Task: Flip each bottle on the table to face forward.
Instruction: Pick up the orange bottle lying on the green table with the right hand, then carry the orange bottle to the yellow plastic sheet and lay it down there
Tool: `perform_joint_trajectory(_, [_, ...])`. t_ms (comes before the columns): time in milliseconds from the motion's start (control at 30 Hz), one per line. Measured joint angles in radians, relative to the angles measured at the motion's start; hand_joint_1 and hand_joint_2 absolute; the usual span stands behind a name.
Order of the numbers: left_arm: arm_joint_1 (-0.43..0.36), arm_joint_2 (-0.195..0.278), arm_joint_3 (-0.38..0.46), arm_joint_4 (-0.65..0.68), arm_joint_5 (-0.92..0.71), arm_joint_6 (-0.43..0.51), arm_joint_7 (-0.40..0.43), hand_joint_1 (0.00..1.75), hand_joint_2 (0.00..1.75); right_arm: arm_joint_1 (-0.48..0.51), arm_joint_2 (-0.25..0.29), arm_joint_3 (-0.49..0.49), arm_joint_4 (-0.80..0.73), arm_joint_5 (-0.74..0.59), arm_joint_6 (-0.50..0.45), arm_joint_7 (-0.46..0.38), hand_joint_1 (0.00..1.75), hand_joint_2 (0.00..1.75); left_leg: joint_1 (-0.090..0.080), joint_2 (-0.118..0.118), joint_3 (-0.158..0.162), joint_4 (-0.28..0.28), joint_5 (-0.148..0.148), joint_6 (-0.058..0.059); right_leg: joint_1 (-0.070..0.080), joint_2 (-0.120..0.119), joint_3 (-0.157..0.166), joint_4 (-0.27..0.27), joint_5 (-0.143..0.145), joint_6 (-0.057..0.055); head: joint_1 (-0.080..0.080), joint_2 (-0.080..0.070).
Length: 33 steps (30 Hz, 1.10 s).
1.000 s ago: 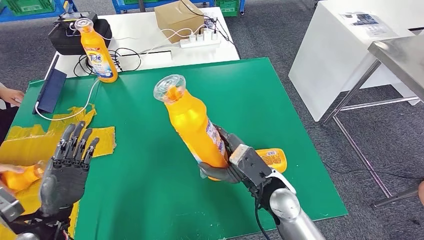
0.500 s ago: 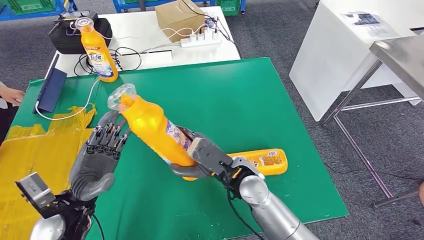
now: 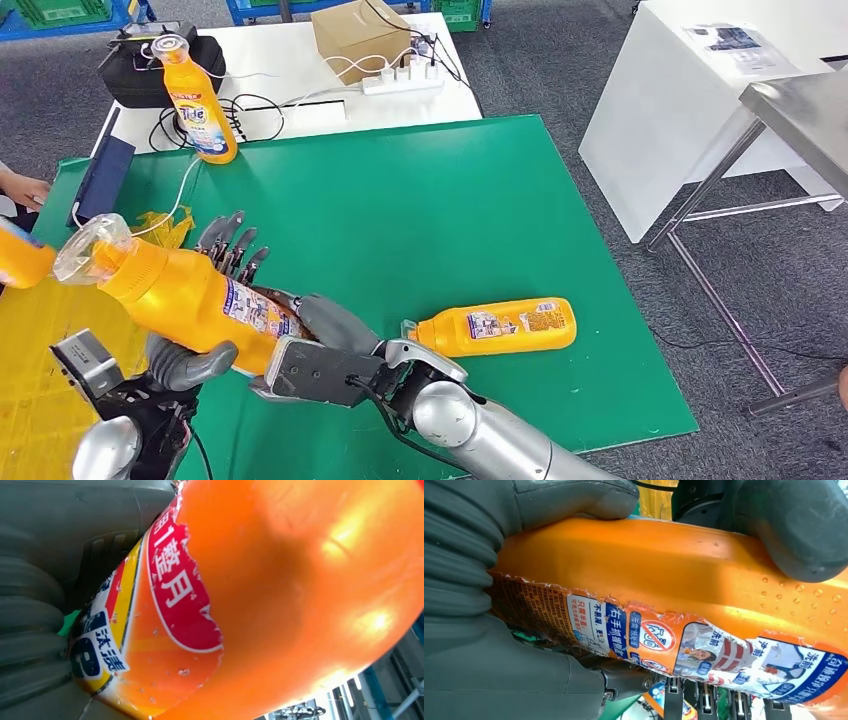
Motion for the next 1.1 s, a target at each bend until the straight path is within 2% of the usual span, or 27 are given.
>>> perform_joint_trajectory(33, [0.0, 0.0, 0.0, 0.002, 0.0, 0.0, 0.002, 0.14, 1.75, -0.002, -0.002, 0.004, 0.002, -0.003, -0.003, 0.001, 1.75, 1.75, 0.0, 0.0, 0.0, 0.0, 0.0, 0.0, 0.0, 0.0, 0.0, 0.0, 0.0, 0.0, 0.0, 0.0])
perform_joint_trajectory(133, [0.0, 0.0, 0.0, 0.008, -0.001, 0.001, 0.008, 1.45, 1.75, -0.007, -0.006, 0.012, 0.009, -0.008, -0.007, 0.001, 1.75, 1.75, 0.0, 0.0, 0.0, 0.0, 0.0, 0.0, 0.0, 0.0, 0.0, 0.0, 0.0, 0.0, 0.0, 0.0])
perform_joint_trajectory(167, [0.0, 0.0, 0.0, 0.009, -0.002, 0.001, 0.009, 1.75, 1.75, -0.008, -0.006, 0.013, 0.012, -0.009, -0.008, 0.002, 1.75, 1.75, 0.0, 0.0, 0.0, 0.0, 0.0, 0.0, 0.0, 0.0, 0.0, 0.0, 0.0, 0.0, 0.0, 0.0])
perform_joint_trajectory(800, [0.002, 0.005, 0.0, 0.022, -0.003, -0.007, -0.008, 1.75, 1.75, -0.016, -0.014, 0.032, 0.031, -0.02, -0.011, -0.001, 1.75, 1.75, 0.0, 0.0, 0.0, 0.0, 0.0, 0.0, 0.0, 0.0, 0.0, 0.0, 0.0, 0.0, 0.0, 0.0])
perform_joint_trajectory(933, [0.005, 0.005, -0.001, 0.023, -0.052, 0.017, -0.034, 1.75, 1.75, -0.01, -0.019, 0.033, 0.032, -0.009, -0.03, -0.008, 0.02, 1.75, 0.0, 0.0, 0.0, 0.0, 0.0, 0.0, 0.0, 0.0, 0.0, 0.0, 0.0, 0.0, 0.0, 0.0])
perform_joint_trajectory(1000, [0.016, 0.005, -0.006, 0.008, -0.187, 0.095, -0.072, 1.75, 1.75, 0.001, -0.019, 0.032, 0.029, 0.035, -0.069, -0.016, 0.0, 1.75, 0.0, 0.0, 0.0, 0.0, 0.0, 0.0, 0.0, 0.0, 0.0, 0.0, 0.0, 0.0, 0.0, 0.0])
perform_joint_trajectory(1100, [0.041, 0.004, -0.02, -0.037, -0.498, 0.285, -0.115, 1.75, 1.75, 0.018, -0.018, 0.018, 0.009, 0.144, -0.121, -0.009, 0.0, 1.75, 0.0, 0.0, 0.0, 0.0, 0.0, 0.0, 0.0, 0.0, 0.0, 0.0, 0.0, 0.0, 0.0, 0.0])
